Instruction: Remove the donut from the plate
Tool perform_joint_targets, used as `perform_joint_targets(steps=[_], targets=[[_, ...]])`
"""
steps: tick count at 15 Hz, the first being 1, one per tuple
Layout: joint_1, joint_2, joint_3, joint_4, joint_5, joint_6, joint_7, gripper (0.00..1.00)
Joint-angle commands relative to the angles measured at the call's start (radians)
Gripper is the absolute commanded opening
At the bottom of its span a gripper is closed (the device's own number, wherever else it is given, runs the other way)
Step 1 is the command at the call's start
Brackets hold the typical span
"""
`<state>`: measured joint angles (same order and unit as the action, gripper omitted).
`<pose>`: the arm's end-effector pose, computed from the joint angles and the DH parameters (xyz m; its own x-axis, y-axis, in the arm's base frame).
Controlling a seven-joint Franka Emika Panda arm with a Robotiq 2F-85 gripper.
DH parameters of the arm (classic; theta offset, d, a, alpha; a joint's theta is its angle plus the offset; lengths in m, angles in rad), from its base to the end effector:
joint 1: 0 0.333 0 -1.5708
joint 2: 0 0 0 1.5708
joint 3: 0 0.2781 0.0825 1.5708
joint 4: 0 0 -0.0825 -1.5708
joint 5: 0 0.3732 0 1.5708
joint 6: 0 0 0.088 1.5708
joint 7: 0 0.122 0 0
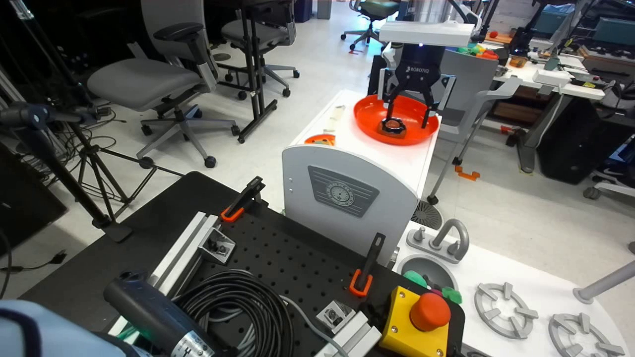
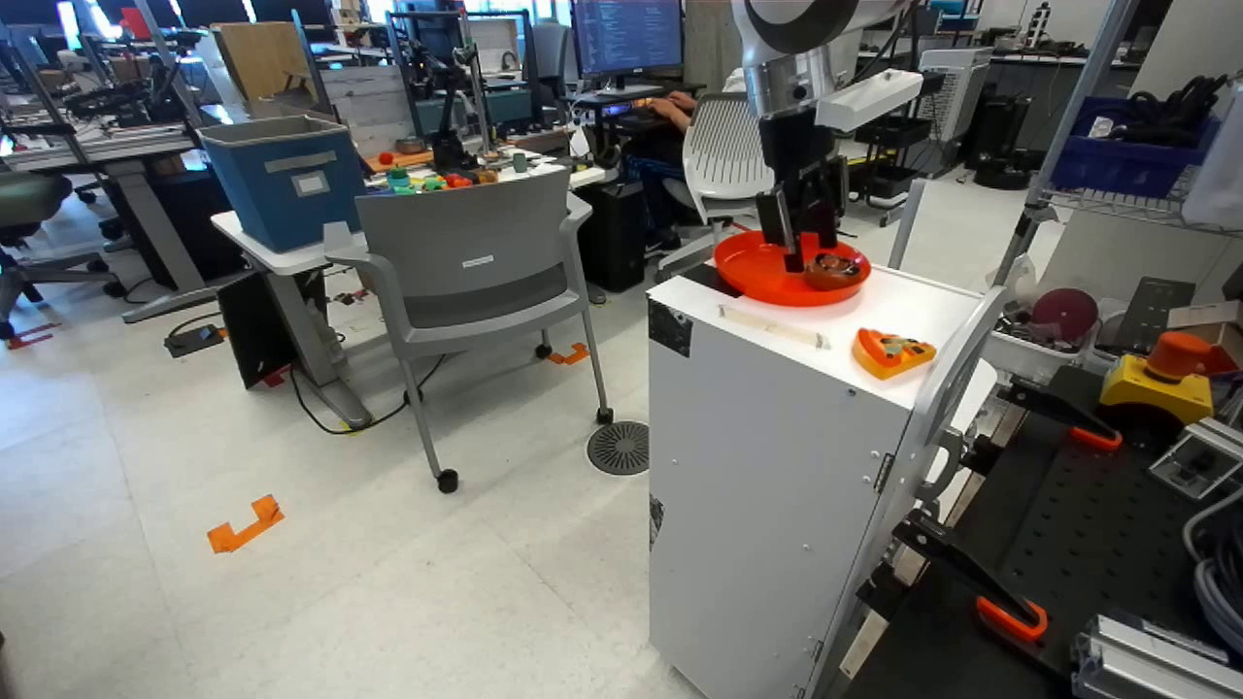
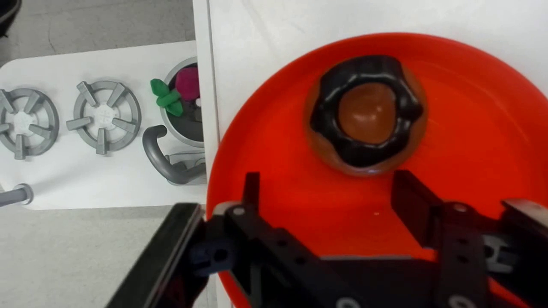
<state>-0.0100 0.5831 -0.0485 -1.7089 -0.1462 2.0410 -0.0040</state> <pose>0.6108 -0.0446 0.1964 0.9672 0.0144 -0.2537 0.0501 -0.9896 0.1348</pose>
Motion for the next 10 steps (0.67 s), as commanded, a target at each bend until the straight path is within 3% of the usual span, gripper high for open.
perform_joint_targets(steps=[1,10], targets=[[-0.010,0.001,0.006,0.002,0.011,0.013,-0.014,1.00],[-0.006,-0.033,0.008,-0.055,0.012,0.065,-0.003,1.00]])
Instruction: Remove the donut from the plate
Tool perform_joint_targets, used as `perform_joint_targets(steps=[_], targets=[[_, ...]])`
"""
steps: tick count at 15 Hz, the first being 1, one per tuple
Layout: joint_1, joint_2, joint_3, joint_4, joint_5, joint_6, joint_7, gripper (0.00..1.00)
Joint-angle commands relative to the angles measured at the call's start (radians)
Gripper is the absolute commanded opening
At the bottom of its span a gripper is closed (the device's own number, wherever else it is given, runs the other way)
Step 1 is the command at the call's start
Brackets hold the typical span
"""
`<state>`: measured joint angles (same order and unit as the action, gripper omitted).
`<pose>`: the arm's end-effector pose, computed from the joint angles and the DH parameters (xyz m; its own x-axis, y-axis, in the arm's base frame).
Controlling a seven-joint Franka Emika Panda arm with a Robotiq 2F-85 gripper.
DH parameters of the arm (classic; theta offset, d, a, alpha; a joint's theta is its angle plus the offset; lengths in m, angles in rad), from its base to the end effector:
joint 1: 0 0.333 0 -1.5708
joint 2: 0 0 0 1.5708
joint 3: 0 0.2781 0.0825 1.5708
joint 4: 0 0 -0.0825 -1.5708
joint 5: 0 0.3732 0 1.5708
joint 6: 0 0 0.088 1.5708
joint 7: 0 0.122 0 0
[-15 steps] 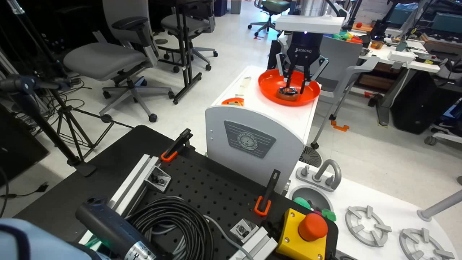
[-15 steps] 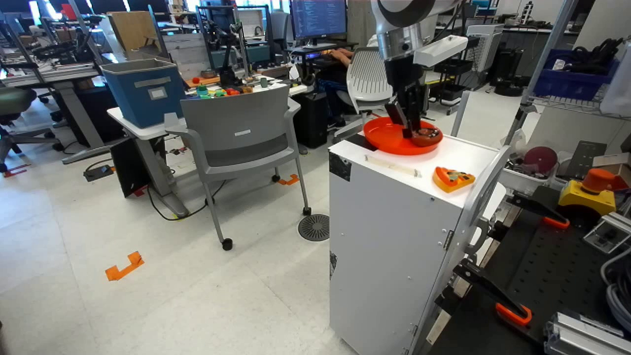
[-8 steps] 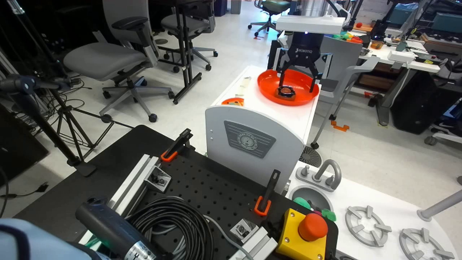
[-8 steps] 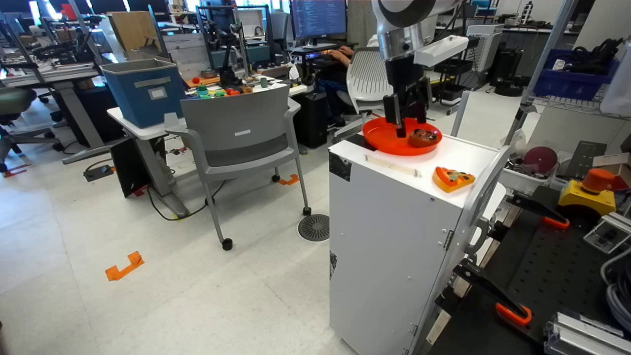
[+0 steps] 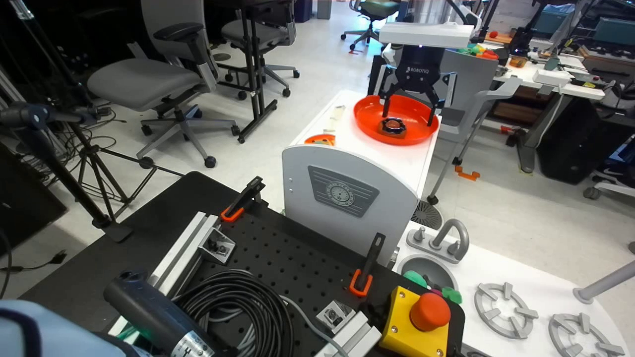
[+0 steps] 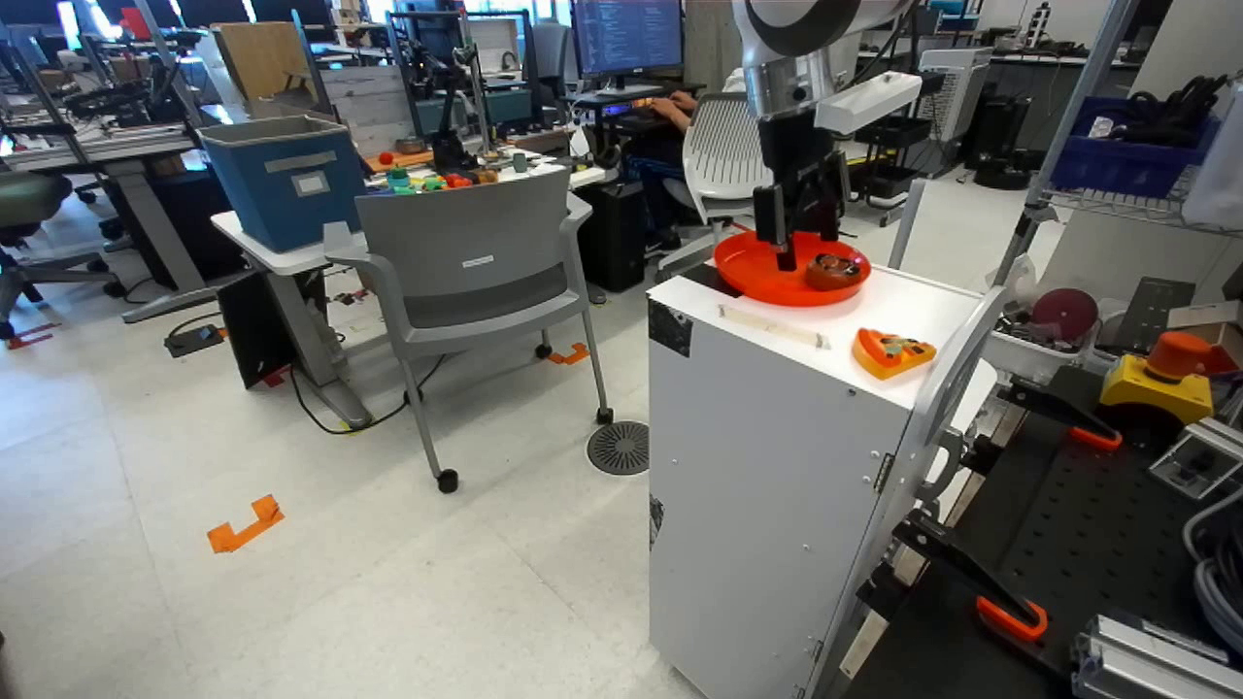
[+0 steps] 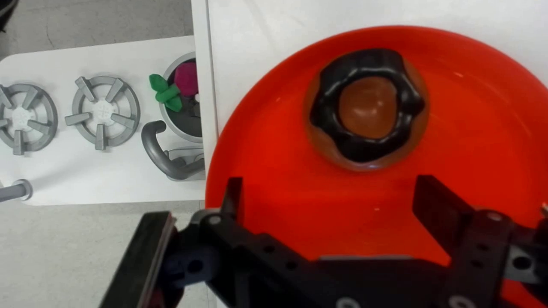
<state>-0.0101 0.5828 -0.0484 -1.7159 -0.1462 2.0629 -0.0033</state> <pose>0.6116 -0.0442 0.1951 0.9709 0.0167 -0.2391 0.0501 -0.9897 0.1343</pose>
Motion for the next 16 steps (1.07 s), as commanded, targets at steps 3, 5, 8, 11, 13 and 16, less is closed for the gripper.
perform_joint_targets(steps=[3,5,8,11,13,16], targets=[[-0.005,-0.048,0.008,-0.085,0.014,0.086,0.005,1.00],[-0.005,-0.058,0.008,-0.107,0.018,0.111,0.010,1.00],[-0.006,-0.073,0.008,-0.131,0.023,0.138,0.019,1.00],[-0.005,-0.091,0.009,-0.154,0.032,0.158,0.025,1.00],[-0.004,-0.105,0.009,-0.171,0.038,0.168,0.028,1.00],[-0.003,-0.121,0.009,-0.193,0.041,0.180,0.034,1.00]])
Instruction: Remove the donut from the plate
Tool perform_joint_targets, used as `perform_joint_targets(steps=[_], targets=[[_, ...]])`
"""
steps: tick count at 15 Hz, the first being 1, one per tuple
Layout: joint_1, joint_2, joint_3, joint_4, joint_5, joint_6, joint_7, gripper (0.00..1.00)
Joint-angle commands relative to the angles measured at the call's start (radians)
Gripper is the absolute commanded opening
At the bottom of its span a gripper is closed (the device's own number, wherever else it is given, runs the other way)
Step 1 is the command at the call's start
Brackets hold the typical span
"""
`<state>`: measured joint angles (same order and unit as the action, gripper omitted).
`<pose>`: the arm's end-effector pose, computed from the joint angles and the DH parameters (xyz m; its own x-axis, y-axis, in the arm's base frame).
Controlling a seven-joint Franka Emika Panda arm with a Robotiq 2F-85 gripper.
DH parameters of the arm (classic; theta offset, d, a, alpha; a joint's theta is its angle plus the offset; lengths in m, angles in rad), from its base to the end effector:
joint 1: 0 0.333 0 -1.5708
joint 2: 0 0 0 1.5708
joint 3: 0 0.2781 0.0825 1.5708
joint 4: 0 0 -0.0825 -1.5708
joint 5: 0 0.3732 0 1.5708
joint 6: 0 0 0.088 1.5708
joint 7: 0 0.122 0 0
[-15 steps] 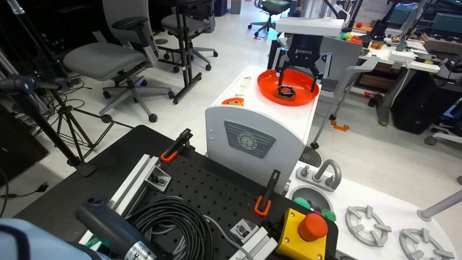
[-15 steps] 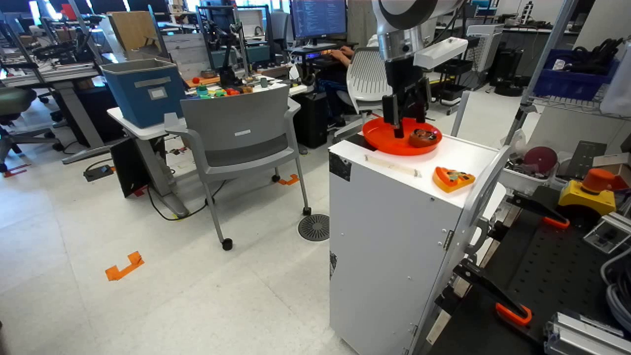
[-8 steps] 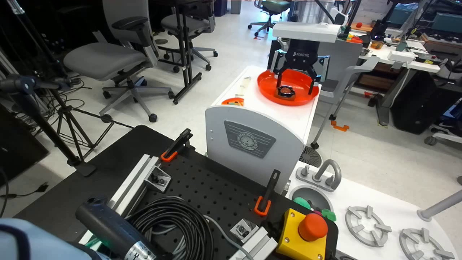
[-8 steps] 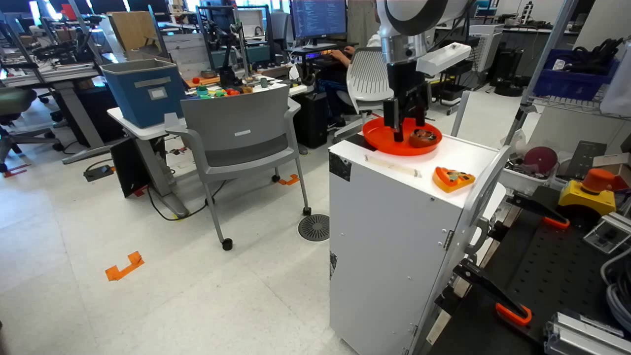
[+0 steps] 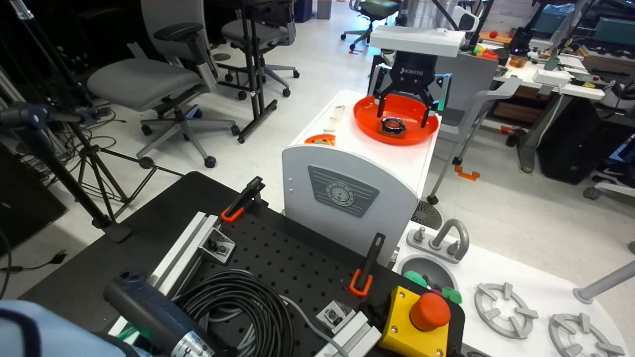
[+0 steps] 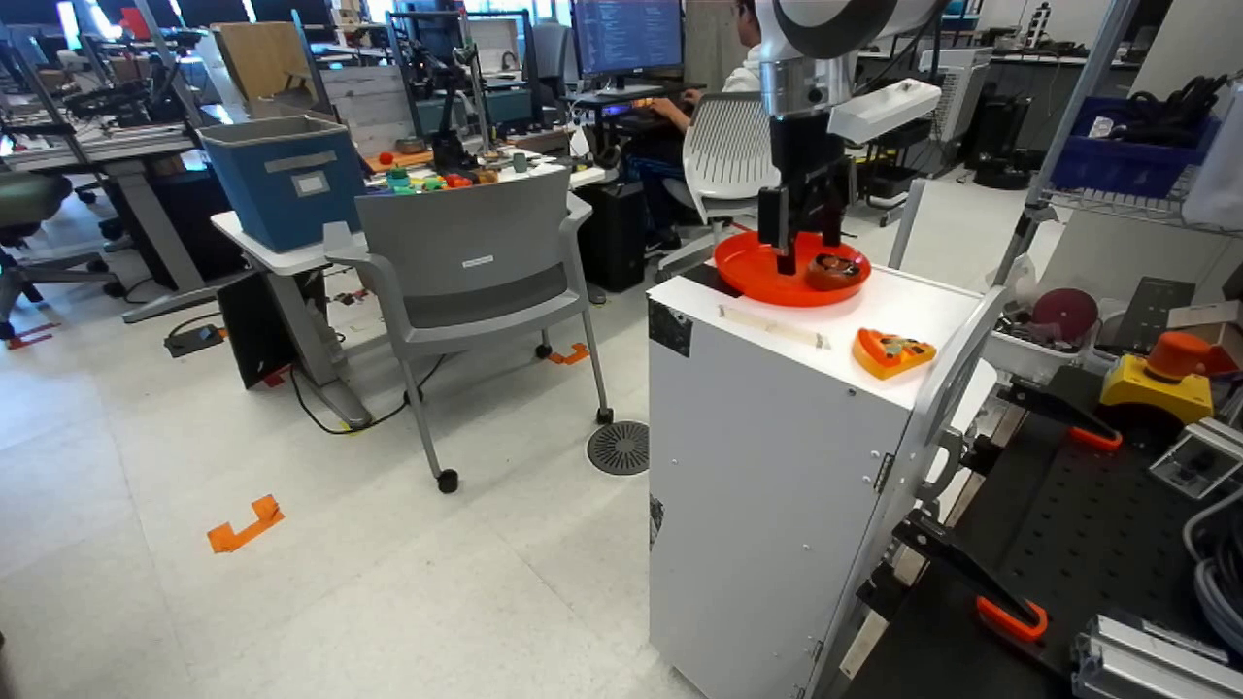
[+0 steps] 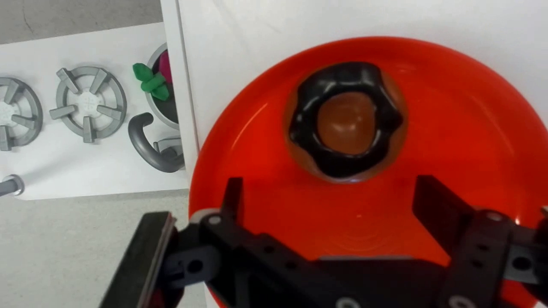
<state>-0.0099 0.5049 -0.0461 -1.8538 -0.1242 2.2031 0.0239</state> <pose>0.5956 -0.0388 0.1966 0.9876 -0.0036 -0.1567 0.0143 -0.9935 0.1133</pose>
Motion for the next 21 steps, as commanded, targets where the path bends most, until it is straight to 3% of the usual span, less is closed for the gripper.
perform_joint_targets(steps=[1,21], targets=[[-0.003,-0.048,0.006,-0.064,0.018,0.045,0.009,1.00],[-0.003,-0.122,0.004,-0.205,0.060,0.156,0.040,1.00]])
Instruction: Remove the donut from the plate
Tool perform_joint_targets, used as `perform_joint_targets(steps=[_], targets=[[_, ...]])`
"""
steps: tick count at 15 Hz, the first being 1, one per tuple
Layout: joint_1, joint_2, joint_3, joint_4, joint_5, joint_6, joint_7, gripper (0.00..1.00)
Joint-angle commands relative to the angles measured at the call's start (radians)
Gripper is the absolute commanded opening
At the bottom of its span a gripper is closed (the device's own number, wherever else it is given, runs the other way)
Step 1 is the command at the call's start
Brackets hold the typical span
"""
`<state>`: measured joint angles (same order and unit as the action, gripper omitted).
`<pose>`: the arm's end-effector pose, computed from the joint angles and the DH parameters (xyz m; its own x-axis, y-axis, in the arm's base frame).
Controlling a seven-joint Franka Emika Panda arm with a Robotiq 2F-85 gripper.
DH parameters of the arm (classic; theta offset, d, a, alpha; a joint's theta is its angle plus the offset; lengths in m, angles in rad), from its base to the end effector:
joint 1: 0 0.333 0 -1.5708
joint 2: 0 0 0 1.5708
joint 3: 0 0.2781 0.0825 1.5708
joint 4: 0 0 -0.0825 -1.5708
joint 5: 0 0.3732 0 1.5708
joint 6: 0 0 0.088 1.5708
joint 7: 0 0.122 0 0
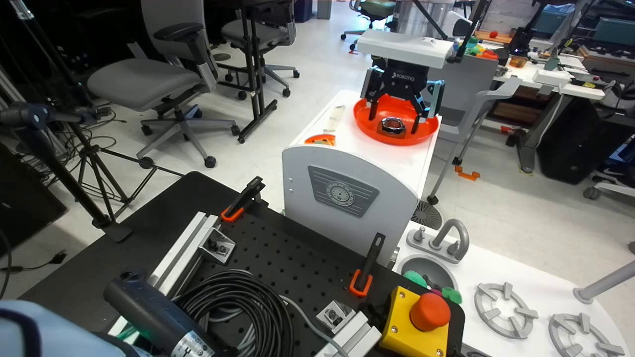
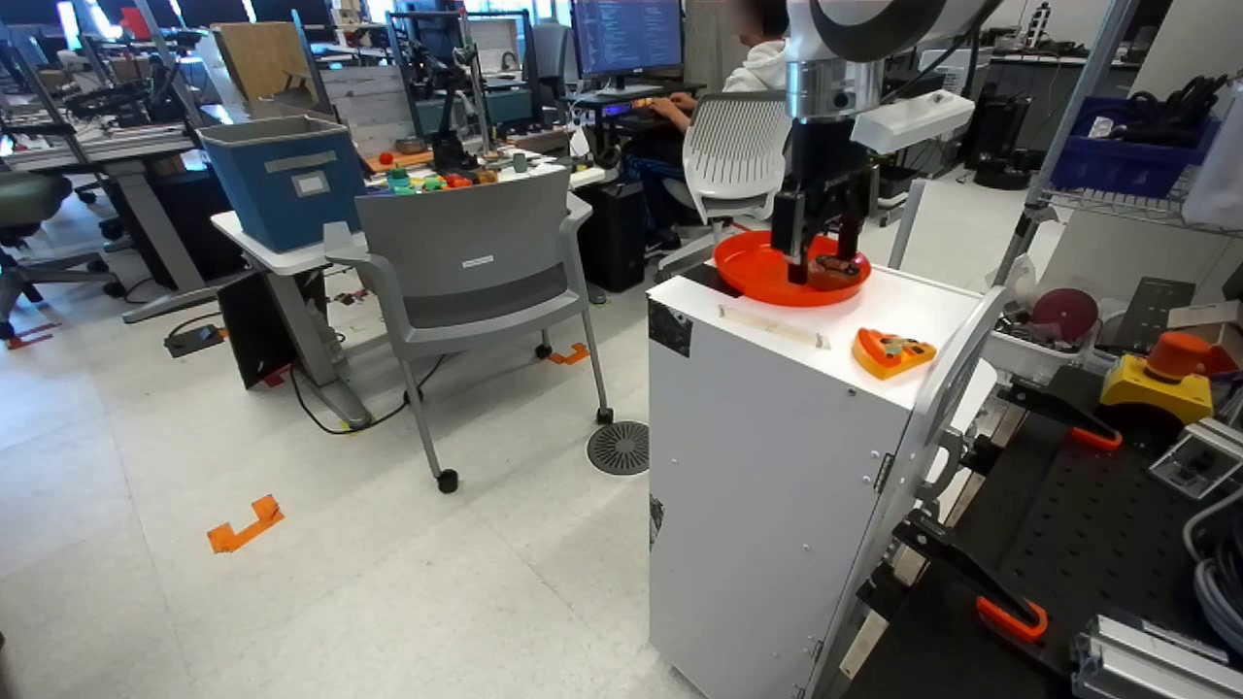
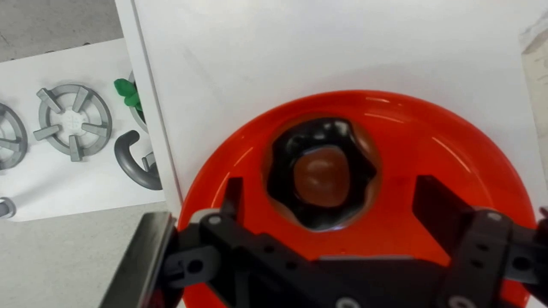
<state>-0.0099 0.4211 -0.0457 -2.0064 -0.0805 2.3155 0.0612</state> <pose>0.5687 -0.0344 0.1944 0.9922 -0.0599 -0.1092 -0.0515 -0.9956 0.0781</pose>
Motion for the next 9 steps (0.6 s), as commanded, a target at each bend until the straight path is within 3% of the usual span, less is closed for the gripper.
perform_joint_targets(steps=[1,5,6,9], targets=[[-0.004,-0.038,0.004,-0.056,0.017,0.048,0.004,1.00],[-0.004,-0.040,0.004,-0.068,0.023,0.071,0.006,1.00],[-0.005,-0.041,0.004,-0.070,0.024,0.078,0.004,0.75],[-0.005,-0.039,0.004,-0.073,0.024,0.090,0.001,0.58]])
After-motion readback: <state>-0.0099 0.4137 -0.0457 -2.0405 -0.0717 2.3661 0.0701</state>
